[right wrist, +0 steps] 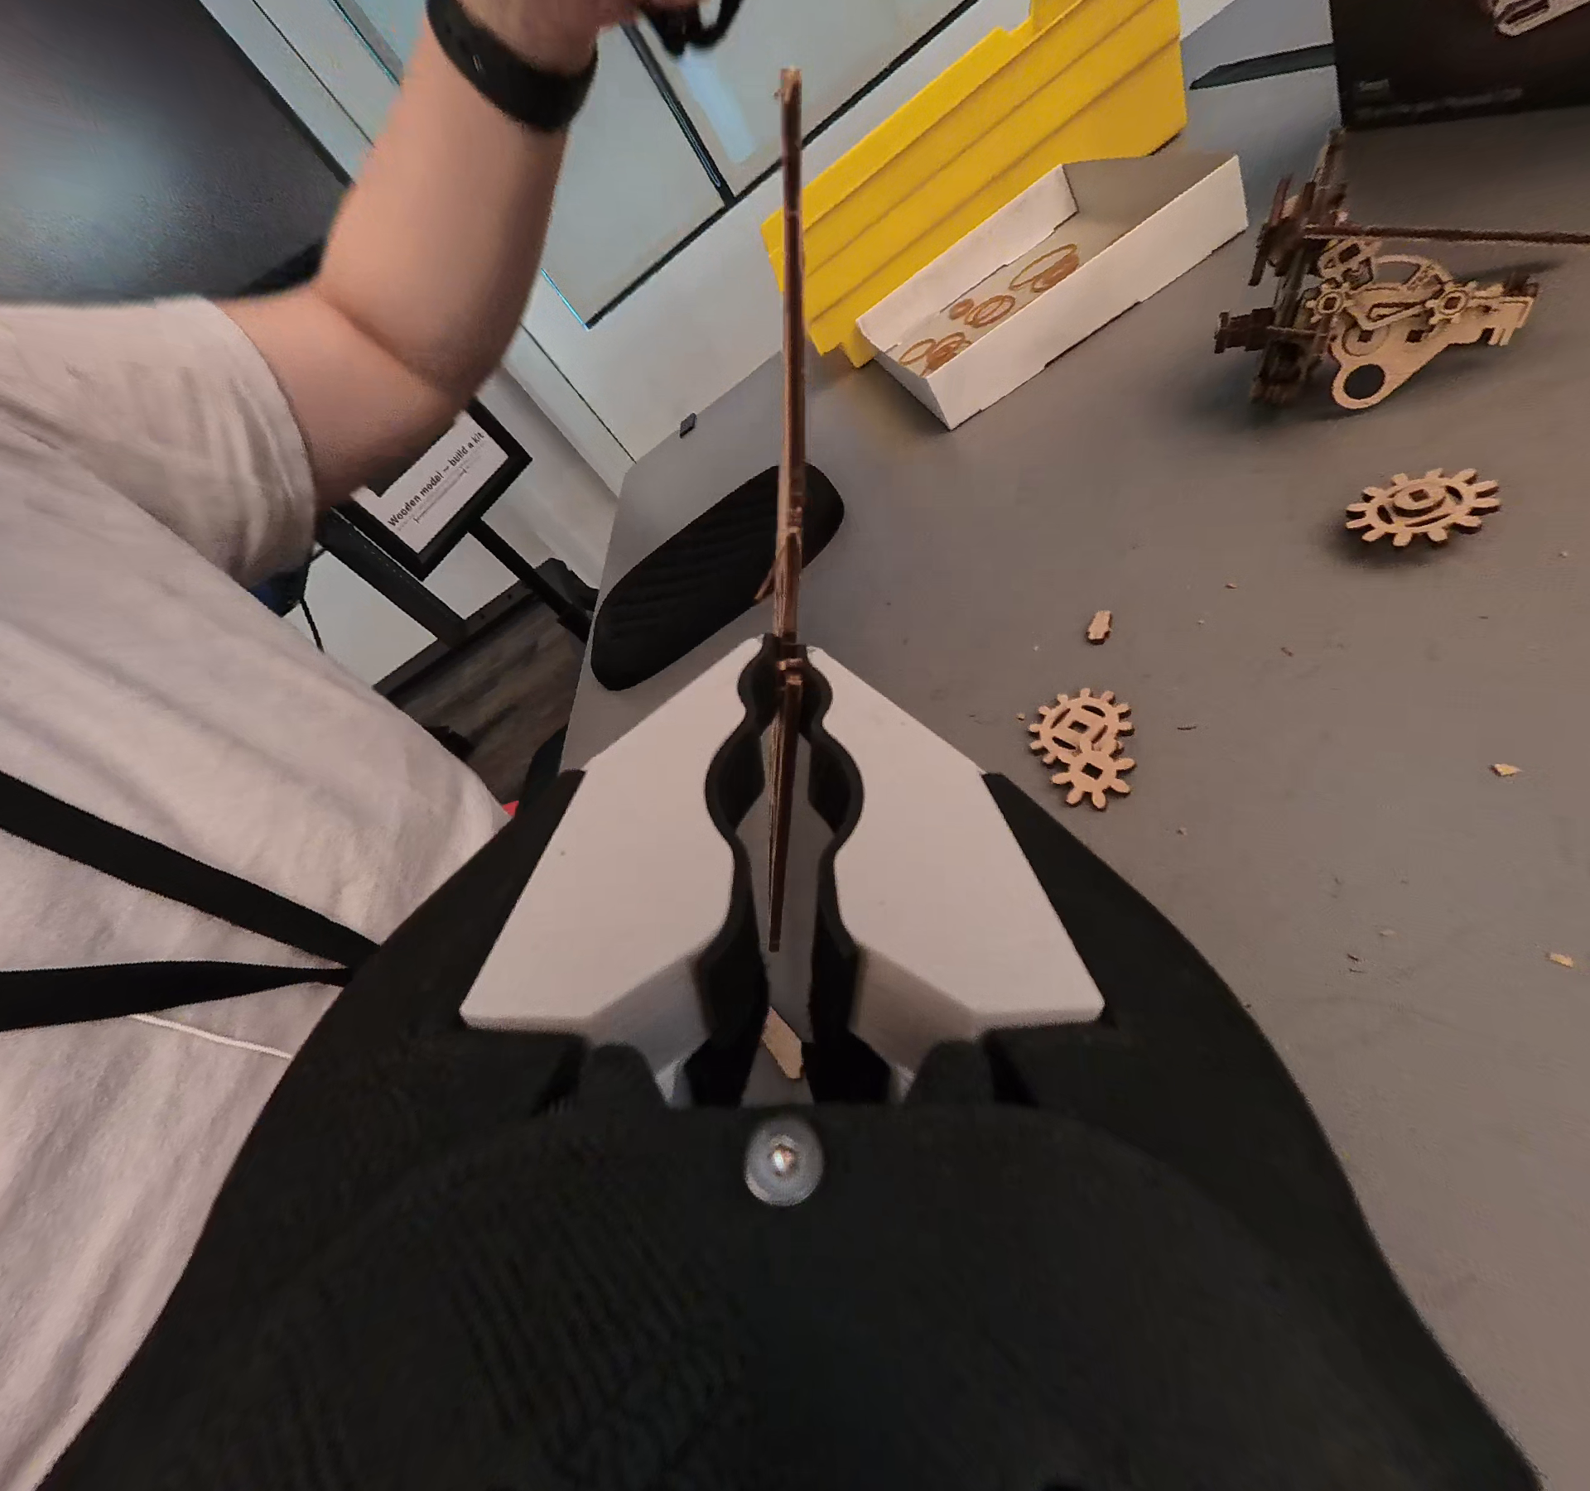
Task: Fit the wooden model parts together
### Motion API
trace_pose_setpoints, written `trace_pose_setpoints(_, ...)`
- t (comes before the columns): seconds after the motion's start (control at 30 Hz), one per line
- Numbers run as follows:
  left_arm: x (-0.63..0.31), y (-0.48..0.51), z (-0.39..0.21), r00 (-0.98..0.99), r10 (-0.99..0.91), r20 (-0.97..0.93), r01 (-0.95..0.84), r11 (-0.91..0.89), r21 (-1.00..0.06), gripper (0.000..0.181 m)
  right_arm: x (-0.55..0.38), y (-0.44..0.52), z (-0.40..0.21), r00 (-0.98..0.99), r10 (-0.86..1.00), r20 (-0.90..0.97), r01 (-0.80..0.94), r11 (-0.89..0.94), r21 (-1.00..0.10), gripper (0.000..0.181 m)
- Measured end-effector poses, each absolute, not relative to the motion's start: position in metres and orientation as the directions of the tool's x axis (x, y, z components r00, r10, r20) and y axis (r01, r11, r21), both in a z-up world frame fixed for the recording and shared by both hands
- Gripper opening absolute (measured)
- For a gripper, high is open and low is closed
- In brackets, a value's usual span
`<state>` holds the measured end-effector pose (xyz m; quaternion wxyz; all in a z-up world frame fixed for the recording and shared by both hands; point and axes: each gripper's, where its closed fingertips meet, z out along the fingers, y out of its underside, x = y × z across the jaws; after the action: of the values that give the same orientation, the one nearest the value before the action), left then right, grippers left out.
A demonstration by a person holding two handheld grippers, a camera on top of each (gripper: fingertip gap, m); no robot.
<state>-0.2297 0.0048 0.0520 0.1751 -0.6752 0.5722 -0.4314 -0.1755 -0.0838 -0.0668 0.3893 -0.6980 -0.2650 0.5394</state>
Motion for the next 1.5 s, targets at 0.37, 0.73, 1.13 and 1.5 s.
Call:
trace_pose_setpoints(0.37,-0.298,-0.029,-0.015,-0.024,-0.796,0.605,-0.167,-0.593,-0.788,0.03,-0.167,-0.076,-0.055,0.22,0.746,-0.628,-0.142,-0.613,-0.777,0.0)
trace_pose_setpoints(0.73,-0.276,-0.03,-0.001,-0.138,-0.788,0.6,-0.056,-0.598,-0.799,0.019,-0.177,-0.081,-0.064,0.205,0.73,-0.652,-0.097,-0.648,-0.756,0.0)
trace_pose_setpoints(1.13,-0.281,-0.036,-0.026,-0.085,-0.824,0.561,-0.206,-0.536,-0.819,0.0,-0.152,-0.124,-0.087,0.265,0.962,-0.068,0.381,-0.169,-0.909,0.03)
trace_pose_setpoints(1.5,-0.281,-0.049,-0.045,-0.029,-0.824,0.565,-0.259,-0.54,-0.801,0.0,-0.146,-0.169,-0.151,0.071,0.997,-0.017,0.742,-0.064,-0.667,0.02)
